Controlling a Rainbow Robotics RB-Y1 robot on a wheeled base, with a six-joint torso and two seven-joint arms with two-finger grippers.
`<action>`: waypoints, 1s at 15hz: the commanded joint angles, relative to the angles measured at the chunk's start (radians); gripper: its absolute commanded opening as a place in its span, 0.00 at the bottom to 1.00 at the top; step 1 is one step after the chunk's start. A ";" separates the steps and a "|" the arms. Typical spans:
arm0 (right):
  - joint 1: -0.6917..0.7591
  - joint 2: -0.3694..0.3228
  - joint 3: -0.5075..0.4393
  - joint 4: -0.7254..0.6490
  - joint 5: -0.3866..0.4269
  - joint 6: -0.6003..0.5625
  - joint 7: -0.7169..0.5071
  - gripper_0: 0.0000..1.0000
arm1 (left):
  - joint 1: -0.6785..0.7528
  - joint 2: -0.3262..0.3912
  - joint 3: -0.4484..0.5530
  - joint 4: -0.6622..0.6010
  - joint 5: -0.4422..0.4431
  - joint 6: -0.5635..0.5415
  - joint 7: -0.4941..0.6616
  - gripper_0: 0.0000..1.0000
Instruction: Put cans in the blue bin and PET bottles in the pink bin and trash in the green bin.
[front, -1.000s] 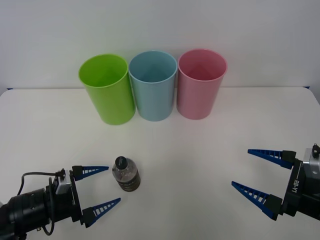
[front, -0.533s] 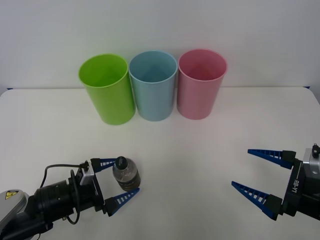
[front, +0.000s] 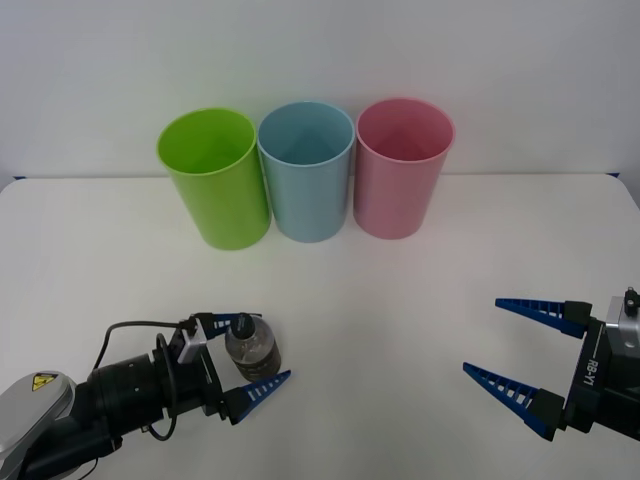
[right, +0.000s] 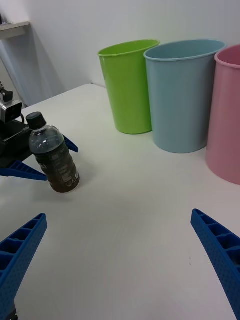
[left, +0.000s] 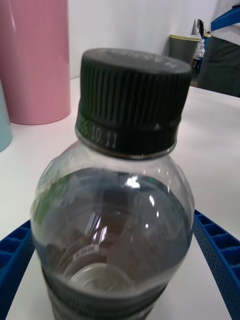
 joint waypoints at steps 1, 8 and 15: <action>0.000 0.000 0.000 0.000 0.000 0.000 0.000 1.00 | -0.012 -0.013 -0.015 -0.001 0.002 0.019 0.008 0.96; 0.000 0.000 0.000 0.000 0.000 0.000 0.000 1.00 | -0.020 -0.014 -0.016 -0.001 -0.005 0.067 0.028 0.26; 0.000 0.000 0.000 0.000 0.000 0.000 0.000 1.00 | -0.017 -0.013 -0.016 -0.017 0.015 0.047 0.034 0.06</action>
